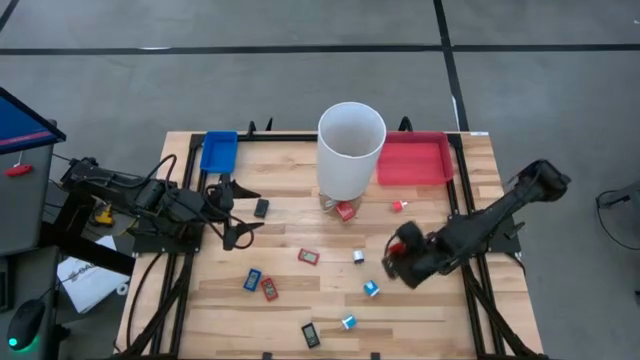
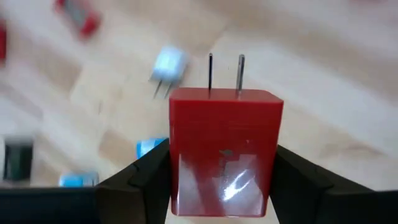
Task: Pick & Place Office items
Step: Put the bottom red charger adapter into the pink bin
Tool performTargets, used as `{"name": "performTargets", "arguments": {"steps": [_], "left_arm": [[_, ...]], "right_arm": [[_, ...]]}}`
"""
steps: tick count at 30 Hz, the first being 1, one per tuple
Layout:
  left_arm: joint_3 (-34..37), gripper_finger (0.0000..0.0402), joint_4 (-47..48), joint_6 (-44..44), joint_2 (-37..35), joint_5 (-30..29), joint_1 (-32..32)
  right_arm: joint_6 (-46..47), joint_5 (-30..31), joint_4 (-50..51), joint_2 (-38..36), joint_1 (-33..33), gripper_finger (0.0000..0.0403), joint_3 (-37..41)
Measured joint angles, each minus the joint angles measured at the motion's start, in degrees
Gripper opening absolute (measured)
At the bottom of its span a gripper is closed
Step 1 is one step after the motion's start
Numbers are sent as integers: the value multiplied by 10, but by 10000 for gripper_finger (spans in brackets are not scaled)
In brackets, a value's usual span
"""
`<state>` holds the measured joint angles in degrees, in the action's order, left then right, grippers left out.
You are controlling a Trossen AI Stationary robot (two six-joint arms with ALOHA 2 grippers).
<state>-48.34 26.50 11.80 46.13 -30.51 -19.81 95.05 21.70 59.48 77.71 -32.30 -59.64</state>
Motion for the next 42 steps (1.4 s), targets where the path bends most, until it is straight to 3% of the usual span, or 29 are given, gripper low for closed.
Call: {"name": "performTargets", "arguments": {"steps": [5, 10, 15, 21, 26, 34, 38, 42], "left_arm": [[0, 351, 0, 2, 0, -2, 0], [0, 351, 1, 1, 0, -4, 0], [0, 351, 1, -2, 0, -7, 0], [0, 351, 1, -25, 0, -11, 0], [0, 351, 1, -28, 0, -11, 0], [0, 351, -39, -22, 0, -46, 0], [0, 351, -64, -9, 0, -78, 0], [0, 351, -73, -3, 0, -106, 0]], "right_arm": [[70, 60, 107, -53, 58, 203, 0], [54, 95, 168, -92, 151, 203, 0], [-21, 98, 189, -114, 273, 203, 0], [-175, 97, 152, -138, 449, 203, 0], [-327, 43, 69, -149, 600, 203, 0], [-538, -103, -31, -101, 820, 204, -1], [-604, -163, -47, -51, 886, 204, -1], [-634, -172, -61, -8, 905, 204, -2]]}}
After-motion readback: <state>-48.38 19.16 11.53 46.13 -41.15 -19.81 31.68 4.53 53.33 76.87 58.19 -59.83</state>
